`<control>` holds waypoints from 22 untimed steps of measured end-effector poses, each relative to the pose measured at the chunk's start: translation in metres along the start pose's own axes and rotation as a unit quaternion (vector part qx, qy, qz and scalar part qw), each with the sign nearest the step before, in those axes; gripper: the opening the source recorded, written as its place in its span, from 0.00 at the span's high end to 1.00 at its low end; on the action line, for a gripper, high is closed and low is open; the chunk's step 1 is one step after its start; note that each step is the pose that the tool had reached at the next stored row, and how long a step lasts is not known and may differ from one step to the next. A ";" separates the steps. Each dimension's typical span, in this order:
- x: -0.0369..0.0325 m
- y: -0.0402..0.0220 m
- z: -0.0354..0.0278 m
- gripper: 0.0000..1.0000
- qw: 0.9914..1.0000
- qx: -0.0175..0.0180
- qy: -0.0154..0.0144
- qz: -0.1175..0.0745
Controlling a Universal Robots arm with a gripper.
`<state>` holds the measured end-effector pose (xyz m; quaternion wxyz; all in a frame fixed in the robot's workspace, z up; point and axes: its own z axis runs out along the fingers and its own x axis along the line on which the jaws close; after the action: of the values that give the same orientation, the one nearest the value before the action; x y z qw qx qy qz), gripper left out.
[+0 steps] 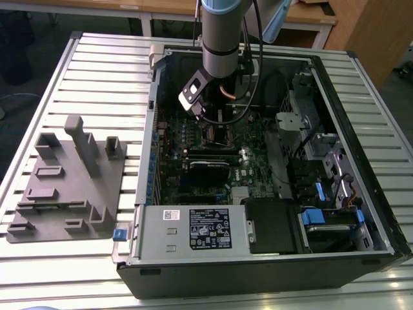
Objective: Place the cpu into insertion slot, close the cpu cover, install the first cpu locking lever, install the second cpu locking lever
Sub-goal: 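Place the cpu into insertion slot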
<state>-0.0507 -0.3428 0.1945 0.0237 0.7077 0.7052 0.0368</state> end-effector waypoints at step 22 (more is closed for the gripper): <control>0.0006 -0.0012 -0.0014 0.46 1.000 0.000 0.000 0.008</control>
<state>-0.0520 -0.3422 0.1958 0.0235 0.7129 0.6998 0.0370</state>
